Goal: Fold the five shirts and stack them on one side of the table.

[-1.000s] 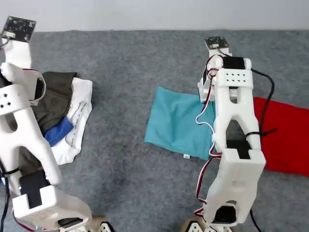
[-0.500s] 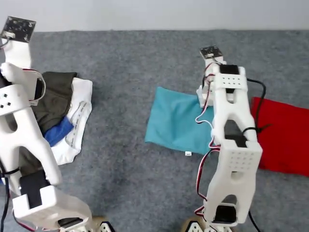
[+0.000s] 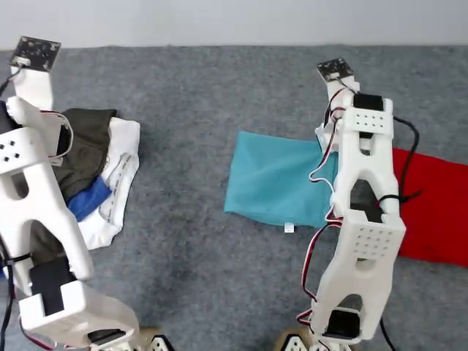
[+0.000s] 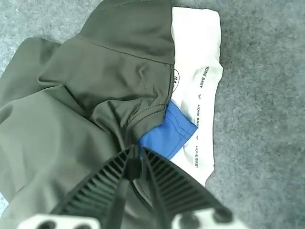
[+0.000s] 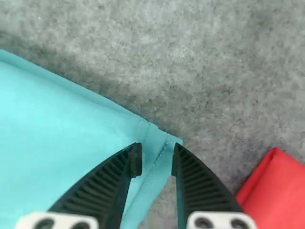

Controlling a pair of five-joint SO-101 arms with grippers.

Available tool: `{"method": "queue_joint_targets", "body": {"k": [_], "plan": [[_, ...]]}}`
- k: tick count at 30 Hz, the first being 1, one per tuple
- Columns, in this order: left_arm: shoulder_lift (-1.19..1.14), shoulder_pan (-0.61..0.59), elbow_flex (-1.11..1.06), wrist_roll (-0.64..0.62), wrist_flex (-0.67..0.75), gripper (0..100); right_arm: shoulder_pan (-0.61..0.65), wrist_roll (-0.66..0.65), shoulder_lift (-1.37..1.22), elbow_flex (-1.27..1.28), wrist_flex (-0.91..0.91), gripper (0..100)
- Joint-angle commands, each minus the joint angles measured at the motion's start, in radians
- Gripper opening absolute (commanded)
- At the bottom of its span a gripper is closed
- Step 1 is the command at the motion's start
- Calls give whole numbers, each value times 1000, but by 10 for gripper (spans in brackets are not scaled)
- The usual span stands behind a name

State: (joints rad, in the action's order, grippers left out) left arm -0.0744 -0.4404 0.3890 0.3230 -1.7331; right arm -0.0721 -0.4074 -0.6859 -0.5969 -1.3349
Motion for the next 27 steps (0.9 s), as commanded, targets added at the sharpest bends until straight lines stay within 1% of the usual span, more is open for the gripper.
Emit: {"method": "queue_joint_targets", "body": {"k": [1, 3, 6, 8, 12, 17, 23, 27], "plan": [[48, 5, 4, 11, 15, 13, 54, -3, 18, -141, -150, 117], [49, 5, 4, 11, 15, 13, 76, 23, 18, -201, -243, 118], [49, 3, 4, 11, 15, 13, 87, 138, 10, -292, -386, 122], [49, 2, 4, 11, 15, 13, 87, 190, 7, -310, -455, 123], [49, 3, 4, 11, 15, 13, 73, 247, 18, -210, -463, 125], [49, 0, 4, 11, 15, 13, 39, 321, 8, -86, -460, 209], [49, 3, 4, 11, 15, 13, 33, 327, -15, -66, -430, 217], [49, 3, 4, 11, 15, 13, 30, 327, -130, -68, -375, 216]]}}
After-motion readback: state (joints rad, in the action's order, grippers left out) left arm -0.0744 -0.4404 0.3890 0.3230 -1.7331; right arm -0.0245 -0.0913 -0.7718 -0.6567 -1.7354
